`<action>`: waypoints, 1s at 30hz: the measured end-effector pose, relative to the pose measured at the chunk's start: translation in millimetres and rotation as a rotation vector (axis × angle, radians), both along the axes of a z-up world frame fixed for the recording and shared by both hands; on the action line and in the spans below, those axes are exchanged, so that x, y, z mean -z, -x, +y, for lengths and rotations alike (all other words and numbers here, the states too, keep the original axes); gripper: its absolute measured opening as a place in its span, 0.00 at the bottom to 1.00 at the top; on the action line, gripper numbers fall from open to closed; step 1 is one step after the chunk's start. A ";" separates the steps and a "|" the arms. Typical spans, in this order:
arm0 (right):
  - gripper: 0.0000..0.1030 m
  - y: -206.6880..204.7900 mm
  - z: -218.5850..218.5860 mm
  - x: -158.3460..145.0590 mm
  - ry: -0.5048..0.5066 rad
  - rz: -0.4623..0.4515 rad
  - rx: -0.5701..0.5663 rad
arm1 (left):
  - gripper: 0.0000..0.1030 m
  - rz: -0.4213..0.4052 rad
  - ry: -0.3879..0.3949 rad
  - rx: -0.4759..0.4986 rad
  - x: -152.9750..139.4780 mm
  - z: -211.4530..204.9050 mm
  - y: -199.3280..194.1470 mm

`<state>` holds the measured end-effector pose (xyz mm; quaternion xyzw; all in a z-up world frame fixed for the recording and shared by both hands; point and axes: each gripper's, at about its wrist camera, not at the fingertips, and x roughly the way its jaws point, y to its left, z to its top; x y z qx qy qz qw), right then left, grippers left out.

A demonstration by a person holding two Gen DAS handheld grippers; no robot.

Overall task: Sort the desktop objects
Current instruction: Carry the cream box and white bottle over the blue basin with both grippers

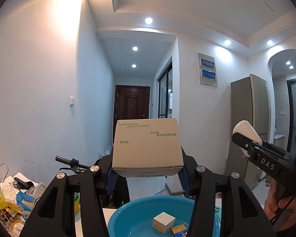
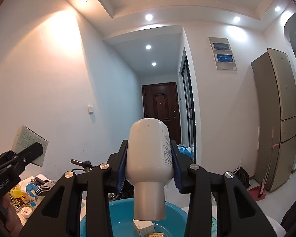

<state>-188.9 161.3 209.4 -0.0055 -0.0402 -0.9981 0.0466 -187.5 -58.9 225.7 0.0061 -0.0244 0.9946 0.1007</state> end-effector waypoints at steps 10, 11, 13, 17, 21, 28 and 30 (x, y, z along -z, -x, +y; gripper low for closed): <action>0.37 26.4 6.5 10.0 0.000 -0.064 -0.007 | 0.52 -0.119 0.054 -0.002 22.6 29.8 47.8; 0.37 31.2 7.1 11.9 -0.004 -0.073 -0.010 | 0.52 -0.138 0.060 0.001 26.2 32.7 54.8; 0.37 41.0 5.8 16.8 -0.011 -0.098 0.000 | 0.52 -0.166 0.061 0.002 32.7 37.5 66.8; 0.37 62.5 3.6 27.9 -0.025 -0.166 0.006 | 0.52 -0.236 0.079 0.001 48.5 45.9 94.8; 0.37 80.4 1.0 39.6 -0.064 -0.225 0.011 | 0.52 -0.306 0.102 -0.015 66.5 51.0 121.2; 0.37 108.4 4.5 58.4 -0.070 -0.319 0.004 | 0.52 -0.442 0.084 -0.041 95.8 38.9 168.1; 0.37 118.8 7.5 65.2 -0.068 -0.351 0.007 | 0.52 -0.486 0.079 -0.037 104.4 36.3 180.0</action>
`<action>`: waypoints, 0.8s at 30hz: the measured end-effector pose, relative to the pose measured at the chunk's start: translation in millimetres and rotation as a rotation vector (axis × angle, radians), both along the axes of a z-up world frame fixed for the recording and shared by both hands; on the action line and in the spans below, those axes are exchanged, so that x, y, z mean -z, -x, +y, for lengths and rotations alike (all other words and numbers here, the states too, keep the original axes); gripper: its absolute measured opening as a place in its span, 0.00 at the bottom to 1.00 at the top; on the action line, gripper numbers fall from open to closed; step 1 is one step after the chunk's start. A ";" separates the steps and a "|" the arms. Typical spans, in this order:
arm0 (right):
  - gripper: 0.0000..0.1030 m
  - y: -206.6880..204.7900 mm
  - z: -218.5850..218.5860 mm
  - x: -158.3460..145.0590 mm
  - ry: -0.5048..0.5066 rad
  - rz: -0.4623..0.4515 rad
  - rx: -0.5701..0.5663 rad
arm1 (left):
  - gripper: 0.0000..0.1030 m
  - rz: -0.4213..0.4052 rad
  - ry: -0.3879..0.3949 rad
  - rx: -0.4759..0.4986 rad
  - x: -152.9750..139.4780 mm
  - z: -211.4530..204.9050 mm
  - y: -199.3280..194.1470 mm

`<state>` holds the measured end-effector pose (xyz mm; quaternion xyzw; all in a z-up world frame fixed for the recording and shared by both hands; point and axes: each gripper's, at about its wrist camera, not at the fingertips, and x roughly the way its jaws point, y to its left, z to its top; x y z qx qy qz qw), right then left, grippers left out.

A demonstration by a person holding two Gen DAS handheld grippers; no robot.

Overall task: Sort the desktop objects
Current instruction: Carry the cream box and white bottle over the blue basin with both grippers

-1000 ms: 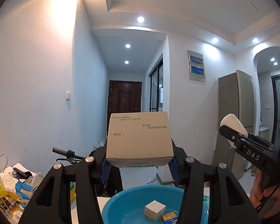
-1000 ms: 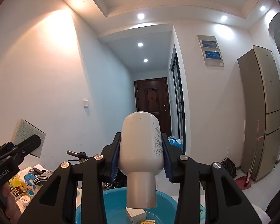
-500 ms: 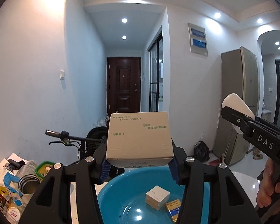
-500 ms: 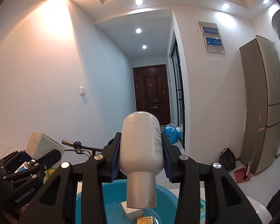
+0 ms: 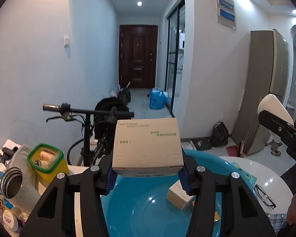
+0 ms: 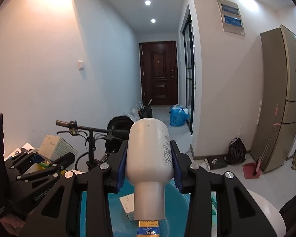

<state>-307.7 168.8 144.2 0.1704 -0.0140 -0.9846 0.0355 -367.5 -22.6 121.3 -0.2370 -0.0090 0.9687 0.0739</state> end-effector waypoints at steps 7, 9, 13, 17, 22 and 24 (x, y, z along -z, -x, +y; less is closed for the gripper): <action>0.37 36.1 13.9 27.1 0.010 -0.128 0.018 | 0.52 -0.145 0.006 0.006 29.8 -1.4 30.3; 0.37 44.8 17.5 37.6 0.020 -0.170 0.019 | 0.52 -0.181 0.009 0.021 37.5 -0.5 35.6; 0.37 61.7 24.7 57.7 0.052 -0.254 0.004 | 0.52 -0.243 0.033 0.045 54.4 5.4 47.4; 0.37 75.2 24.9 79.2 0.110 -0.343 -0.051 | 0.52 -0.316 0.027 0.050 71.8 5.3 59.2; 0.37 88.2 20.4 102.9 0.174 -0.445 -0.111 | 0.52 -0.381 0.017 0.050 83.6 4.7 64.4; 0.37 90.7 18.4 111.1 0.157 -0.469 -0.106 | 0.52 -0.402 0.035 0.051 88.6 7.5 66.2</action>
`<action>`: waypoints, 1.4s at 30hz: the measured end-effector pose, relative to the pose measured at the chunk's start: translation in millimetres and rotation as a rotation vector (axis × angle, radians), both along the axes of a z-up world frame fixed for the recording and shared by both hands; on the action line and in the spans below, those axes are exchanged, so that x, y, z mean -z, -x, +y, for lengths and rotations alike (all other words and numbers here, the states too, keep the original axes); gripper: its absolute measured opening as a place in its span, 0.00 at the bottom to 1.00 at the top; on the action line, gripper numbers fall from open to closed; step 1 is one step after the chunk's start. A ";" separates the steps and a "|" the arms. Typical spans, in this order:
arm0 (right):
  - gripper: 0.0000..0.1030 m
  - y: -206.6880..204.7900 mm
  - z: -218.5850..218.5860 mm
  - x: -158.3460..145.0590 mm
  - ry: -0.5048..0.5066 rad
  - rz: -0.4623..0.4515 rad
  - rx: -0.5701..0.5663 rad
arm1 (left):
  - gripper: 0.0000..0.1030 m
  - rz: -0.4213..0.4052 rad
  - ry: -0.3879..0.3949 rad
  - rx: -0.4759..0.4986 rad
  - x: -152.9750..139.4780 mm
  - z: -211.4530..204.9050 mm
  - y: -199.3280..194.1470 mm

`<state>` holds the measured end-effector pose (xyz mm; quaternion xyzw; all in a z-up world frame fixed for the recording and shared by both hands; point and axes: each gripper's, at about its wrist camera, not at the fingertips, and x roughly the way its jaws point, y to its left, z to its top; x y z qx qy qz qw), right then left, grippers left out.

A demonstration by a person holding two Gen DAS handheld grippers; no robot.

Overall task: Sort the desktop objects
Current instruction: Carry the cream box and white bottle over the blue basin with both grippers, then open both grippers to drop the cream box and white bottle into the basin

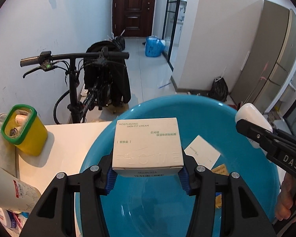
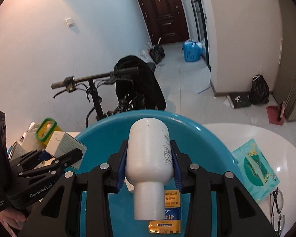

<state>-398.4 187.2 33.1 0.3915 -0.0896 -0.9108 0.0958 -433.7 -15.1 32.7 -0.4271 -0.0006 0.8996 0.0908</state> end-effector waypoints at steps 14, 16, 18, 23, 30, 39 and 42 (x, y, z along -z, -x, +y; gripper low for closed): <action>0.37 7.1 -4.0 8.0 -0.121 -0.053 0.006 | 0.52 -0.103 0.010 0.048 23.8 20.6 5.8; 0.37 8.7 -3.5 10.0 -0.117 -0.070 0.007 | 0.52 -0.132 -0.003 0.041 28.9 17.1 10.2; 0.37 9.0 -3.0 11.2 -0.120 -0.078 0.003 | 0.52 -0.154 -0.015 0.041 33.1 15.6 11.9; 0.37 8.4 -2.8 11.2 -0.124 -0.079 0.000 | 0.52 -0.187 -0.017 0.041 40.3 14.2 15.3; 0.37 13.7 -3.1 20.4 -0.102 -0.124 0.007 | 0.52 -0.174 0.025 0.026 38.1 16.5 13.0; 0.37 12.1 -6.7 22.4 -0.111 -0.139 -0.013 | 0.65 -0.164 0.039 0.021 36.2 16.5 13.4; 0.37 11.5 -7.7 22.0 -0.116 -0.137 -0.013 | 0.65 -0.149 0.058 0.009 33.6 17.1 11.8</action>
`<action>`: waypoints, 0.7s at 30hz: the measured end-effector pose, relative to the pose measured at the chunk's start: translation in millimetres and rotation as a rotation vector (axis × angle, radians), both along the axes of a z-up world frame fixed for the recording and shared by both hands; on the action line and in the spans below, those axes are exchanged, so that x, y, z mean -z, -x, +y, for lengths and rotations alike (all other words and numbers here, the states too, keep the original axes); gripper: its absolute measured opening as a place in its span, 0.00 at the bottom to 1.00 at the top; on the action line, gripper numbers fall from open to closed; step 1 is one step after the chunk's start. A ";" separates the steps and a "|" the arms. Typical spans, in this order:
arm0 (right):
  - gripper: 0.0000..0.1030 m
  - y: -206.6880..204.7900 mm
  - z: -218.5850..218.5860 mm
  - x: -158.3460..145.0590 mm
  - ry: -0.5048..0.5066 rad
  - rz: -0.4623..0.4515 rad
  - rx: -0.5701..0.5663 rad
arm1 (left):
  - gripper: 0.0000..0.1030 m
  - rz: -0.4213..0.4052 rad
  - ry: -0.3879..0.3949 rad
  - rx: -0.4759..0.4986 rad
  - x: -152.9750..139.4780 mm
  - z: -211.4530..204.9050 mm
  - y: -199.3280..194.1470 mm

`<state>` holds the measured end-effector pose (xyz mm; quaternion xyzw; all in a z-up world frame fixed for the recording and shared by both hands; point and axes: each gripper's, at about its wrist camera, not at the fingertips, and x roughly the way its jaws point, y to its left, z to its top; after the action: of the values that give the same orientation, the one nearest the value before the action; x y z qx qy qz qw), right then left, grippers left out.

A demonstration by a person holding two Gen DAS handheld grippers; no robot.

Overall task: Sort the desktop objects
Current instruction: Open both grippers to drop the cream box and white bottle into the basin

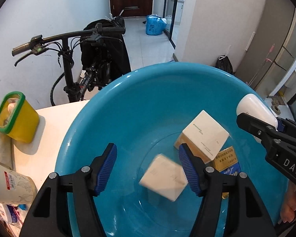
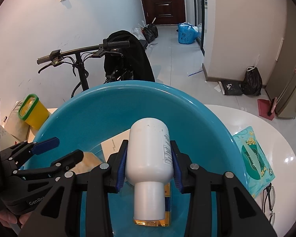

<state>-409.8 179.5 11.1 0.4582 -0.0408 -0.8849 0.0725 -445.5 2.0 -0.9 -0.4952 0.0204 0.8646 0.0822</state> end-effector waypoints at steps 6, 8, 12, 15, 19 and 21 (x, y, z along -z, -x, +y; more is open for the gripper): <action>0.37 1.5 -0.4 2.6 -0.006 -0.018 0.006 | 0.66 0.013 -0.026 -0.015 -4.0 -5.8 1.8; 0.37 3.5 1.8 5.5 -0.003 -0.037 0.014 | 0.66 0.011 -0.030 -0.019 -4.1 -7.4 3.0; 0.37 7.8 9.1 11.3 -0.010 -0.078 0.042 | 0.66 0.000 -0.036 -0.020 -1.9 -8.8 4.6; 0.37 9.3 11.9 14.7 -0.017 -0.097 0.047 | 0.66 0.000 -0.032 -0.017 -1.7 -7.7 4.4; 0.37 9.5 11.4 17.9 -0.021 -0.117 0.034 | 0.66 0.003 -0.028 -0.015 -2.0 -6.9 3.6; 0.37 8.5 11.1 19.0 -0.022 -0.123 0.029 | 0.66 0.002 -0.028 -0.012 -1.8 -6.7 3.4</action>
<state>-418.4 190.6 -7.9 0.5118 -0.0421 -0.8565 0.0520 -448.9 -4.7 0.8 -0.4934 0.0054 0.8657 0.0837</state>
